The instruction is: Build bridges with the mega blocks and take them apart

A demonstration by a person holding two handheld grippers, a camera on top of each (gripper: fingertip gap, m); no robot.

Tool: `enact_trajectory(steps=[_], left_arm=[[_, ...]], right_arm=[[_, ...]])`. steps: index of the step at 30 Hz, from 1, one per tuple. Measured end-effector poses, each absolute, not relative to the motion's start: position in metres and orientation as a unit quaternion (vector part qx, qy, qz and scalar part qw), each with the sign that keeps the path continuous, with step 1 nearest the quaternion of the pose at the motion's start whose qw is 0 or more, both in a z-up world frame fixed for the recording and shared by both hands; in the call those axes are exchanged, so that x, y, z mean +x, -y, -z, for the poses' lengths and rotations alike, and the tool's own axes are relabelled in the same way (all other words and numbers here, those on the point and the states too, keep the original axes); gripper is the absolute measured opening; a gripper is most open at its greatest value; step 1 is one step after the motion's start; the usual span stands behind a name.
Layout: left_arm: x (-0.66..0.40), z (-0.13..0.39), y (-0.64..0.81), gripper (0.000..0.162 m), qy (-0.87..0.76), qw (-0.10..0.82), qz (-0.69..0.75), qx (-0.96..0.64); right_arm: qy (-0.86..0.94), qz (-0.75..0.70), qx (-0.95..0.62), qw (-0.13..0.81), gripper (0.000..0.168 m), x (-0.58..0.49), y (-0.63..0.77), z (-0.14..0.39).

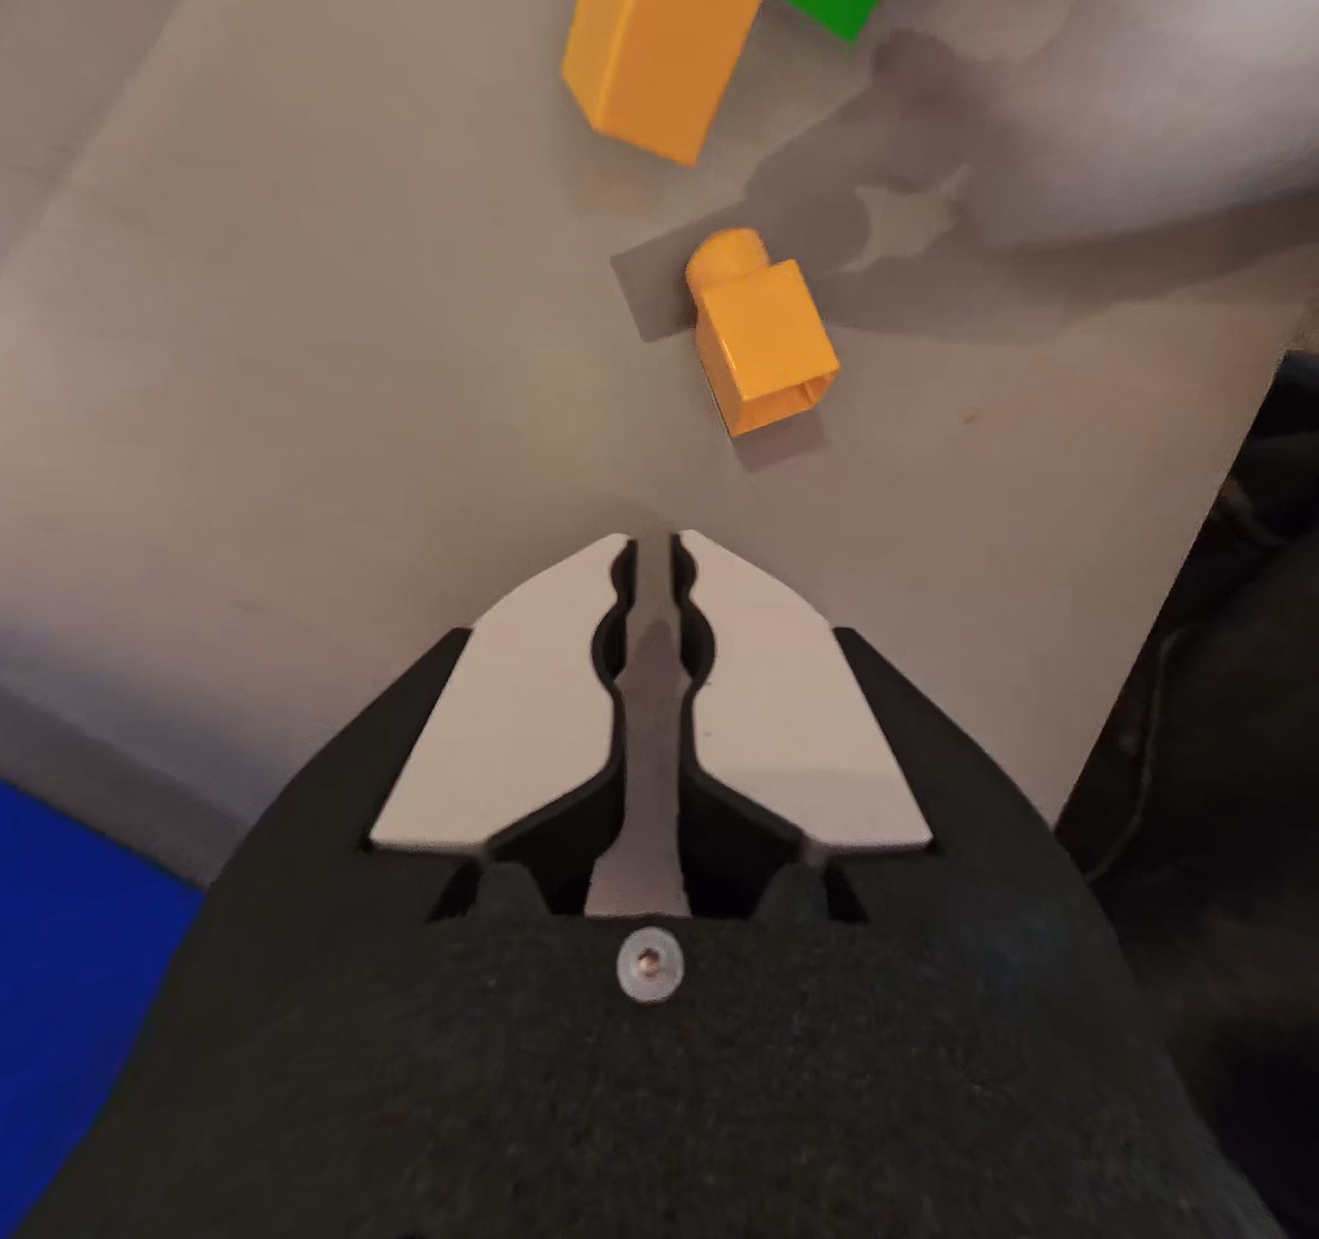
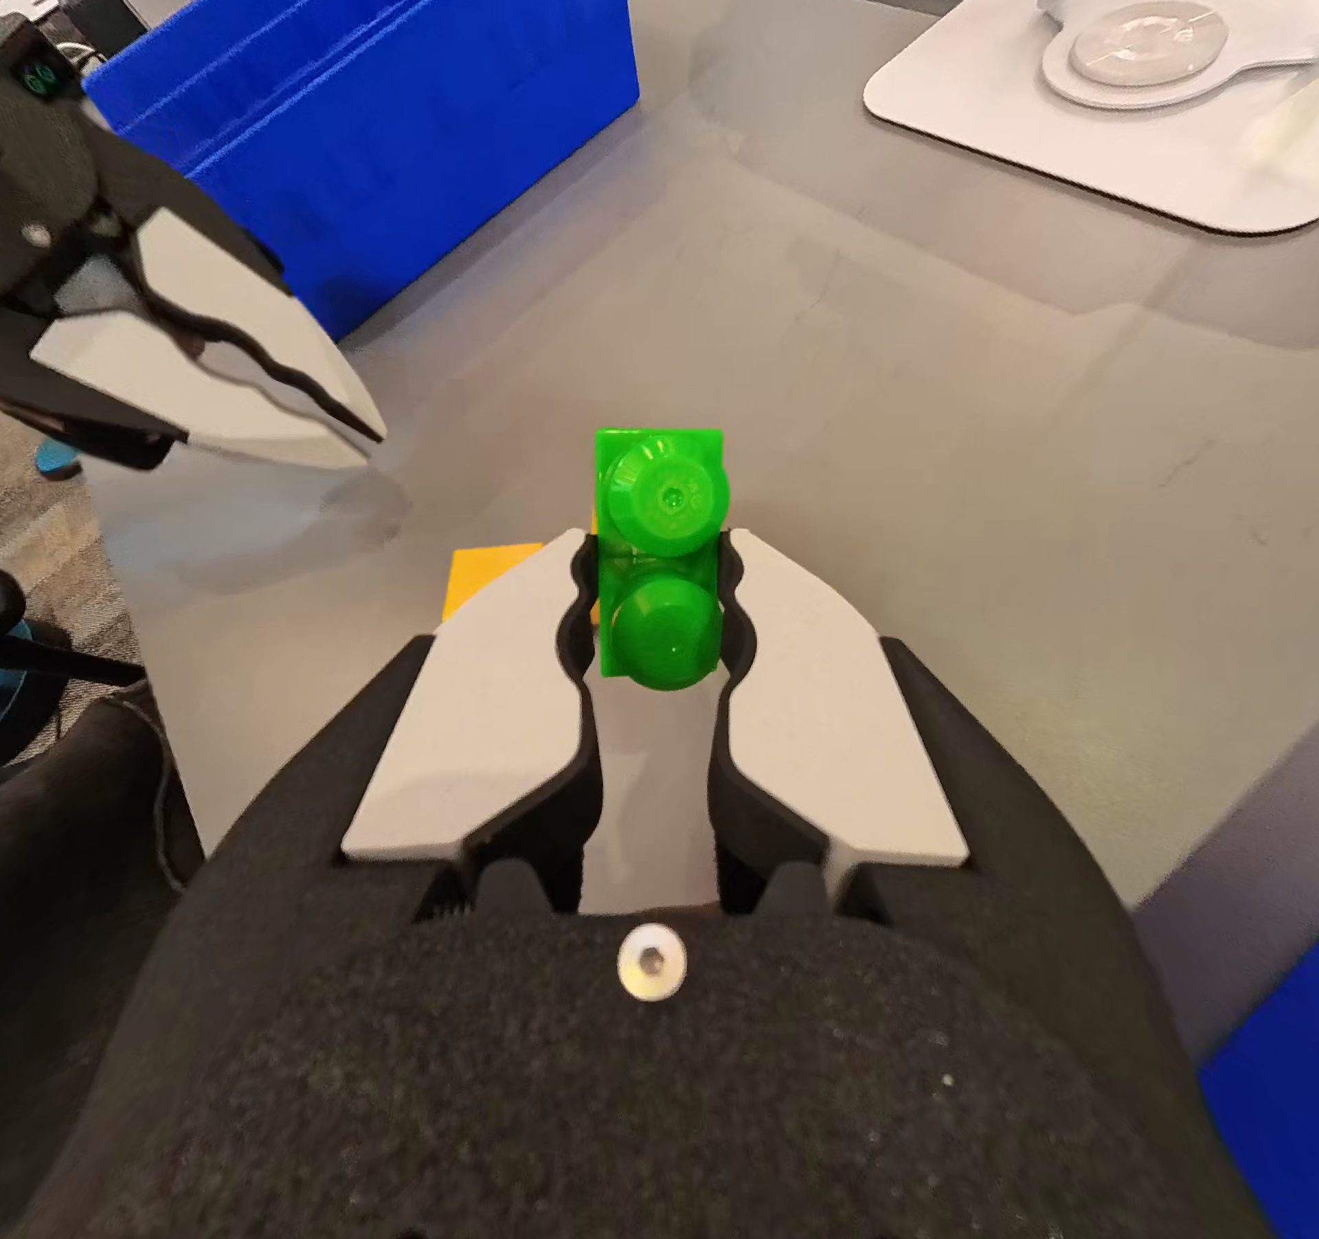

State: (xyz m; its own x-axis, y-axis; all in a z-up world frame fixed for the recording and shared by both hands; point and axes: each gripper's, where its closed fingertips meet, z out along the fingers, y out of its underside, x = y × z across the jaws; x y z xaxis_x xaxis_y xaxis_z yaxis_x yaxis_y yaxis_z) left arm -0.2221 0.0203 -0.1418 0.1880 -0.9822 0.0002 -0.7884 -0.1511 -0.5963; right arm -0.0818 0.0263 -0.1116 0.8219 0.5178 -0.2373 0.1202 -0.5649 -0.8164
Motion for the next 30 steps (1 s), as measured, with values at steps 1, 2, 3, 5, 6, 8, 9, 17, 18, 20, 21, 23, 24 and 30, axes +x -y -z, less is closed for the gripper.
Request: enact_trajectory(steps=[1, 2, 3, 5, 6, 8, 9, 17, 18, 20, 21, 23, 24, 30], left_arm=[[-0.220, 0.146, -0.015, 0.023, -0.591, 0.241, 0.206, -0.742], [-0.216, 0.149, -0.009, 0.033, -0.579, 0.242, 0.213, -0.749], [-0.211, 0.150, -0.005, 0.043, -0.565, 0.253, 0.219, -0.755], [-0.199, 0.151, 0.004, 0.066, -0.535, 0.279, 0.230, -0.763], [-0.192, 0.152, 0.007, 0.075, -0.518, 0.286, 0.234, -0.772], [-0.176, 0.157, 0.012, 0.089, -0.486, 0.285, 0.249, -0.788], [-0.168, 0.160, 0.013, 0.091, -0.472, 0.282, 0.254, -0.796], [-0.141, 0.189, 0.004, 0.037, -0.455, 0.289, 0.211, -0.815], [-0.141, 0.189, 0.008, 0.036, -0.468, 0.290, 0.208, -0.808], [-0.144, 0.187, 0.016, 0.036, -0.510, 0.284, 0.211, -0.784], [-0.147, 0.182, 0.018, 0.036, -0.534, 0.292, 0.218, -0.763], [-0.155, 0.159, 0.018, 0.036, -0.576, 0.309, 0.255, -0.712], [-0.159, 0.143, 0.015, 0.036, -0.590, 0.316, 0.278, -0.689], [-0.174, 0.074, 0.016, 0.036, -0.597, 0.175, 0.469, -0.627]], right_arm=[[0.185, -0.229, -0.855, 0.428, 0.032, -0.079, -0.027, 0.111], [0.181, -0.226, -0.855, 0.431, 0.032, -0.075, -0.027, 0.110], [0.177, -0.227, -0.854, 0.434, 0.032, -0.072, -0.028, 0.108], [0.170, -0.231, -0.853, 0.436, 0.032, -0.067, -0.027, 0.105], [0.168, -0.228, -0.853, 0.438, 0.032, -0.064, -0.028, 0.104], [0.166, -0.226, -0.854, 0.438, 0.032, -0.062, -0.028, 0.104], [0.167, -0.227, -0.854, 0.438, 0.032, -0.062, -0.028, 0.104], [0.173, -0.231, -0.852, 0.438, 0.032, -0.065, -0.026, 0.104], [0.172, -0.232, -0.853, 0.435, 0.032, -0.065, -0.026, 0.106], [0.168, -0.246, -0.851, 0.432, 0.032, -0.065, -0.025, 0.108], [0.163, -0.260, -0.848, 0.432, 0.032, -0.065, -0.025, 0.108], [0.153, -0.312, -0.829, 0.437, 0.032, -0.069, -0.023, 0.100], [0.144, -0.356, -0.809, 0.446, 0.032, -0.072, -0.022, 0.090], [0.139, -0.524, -0.661, 0.519, 0.032, -0.092, -0.020, 0.027]])
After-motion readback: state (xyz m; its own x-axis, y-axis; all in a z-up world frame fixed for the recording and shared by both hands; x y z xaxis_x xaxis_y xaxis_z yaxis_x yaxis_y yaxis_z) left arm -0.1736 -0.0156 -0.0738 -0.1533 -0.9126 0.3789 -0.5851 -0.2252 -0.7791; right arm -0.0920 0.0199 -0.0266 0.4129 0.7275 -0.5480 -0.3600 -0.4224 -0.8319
